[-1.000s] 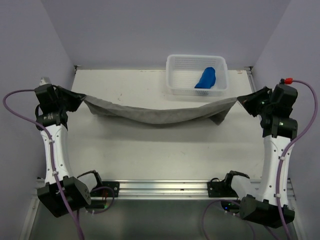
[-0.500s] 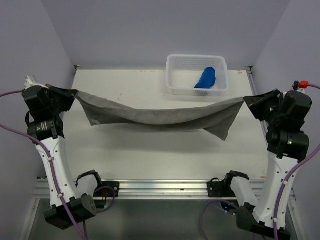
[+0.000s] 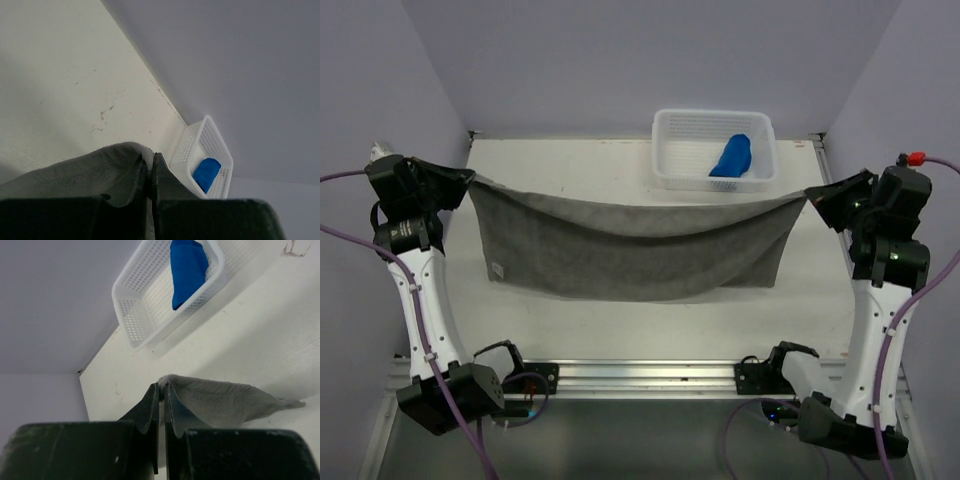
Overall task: Roll the towels
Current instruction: Flatten the towel
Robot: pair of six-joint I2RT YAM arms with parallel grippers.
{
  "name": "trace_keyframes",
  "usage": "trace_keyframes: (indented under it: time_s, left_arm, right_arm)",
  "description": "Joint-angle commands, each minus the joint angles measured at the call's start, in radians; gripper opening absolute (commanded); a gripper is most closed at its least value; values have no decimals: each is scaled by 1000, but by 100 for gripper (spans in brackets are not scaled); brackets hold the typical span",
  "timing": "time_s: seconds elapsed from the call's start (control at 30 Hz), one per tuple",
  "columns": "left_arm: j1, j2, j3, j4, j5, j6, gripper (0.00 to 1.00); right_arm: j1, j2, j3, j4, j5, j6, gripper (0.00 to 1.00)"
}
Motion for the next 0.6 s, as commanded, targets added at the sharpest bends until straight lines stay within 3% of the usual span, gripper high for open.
trace_keyframes:
  time_s: [0.0, 0.57]
  left_arm:
    - [12, 51, -39, 145, 79, -44, 0]
    - [12, 361, -59, 332, 140, -29, 0]
  right_arm:
    - [-2, 48, -60, 162, -75, 15, 0]
    - [-2, 266, -126, 306, -28, -3, 0]
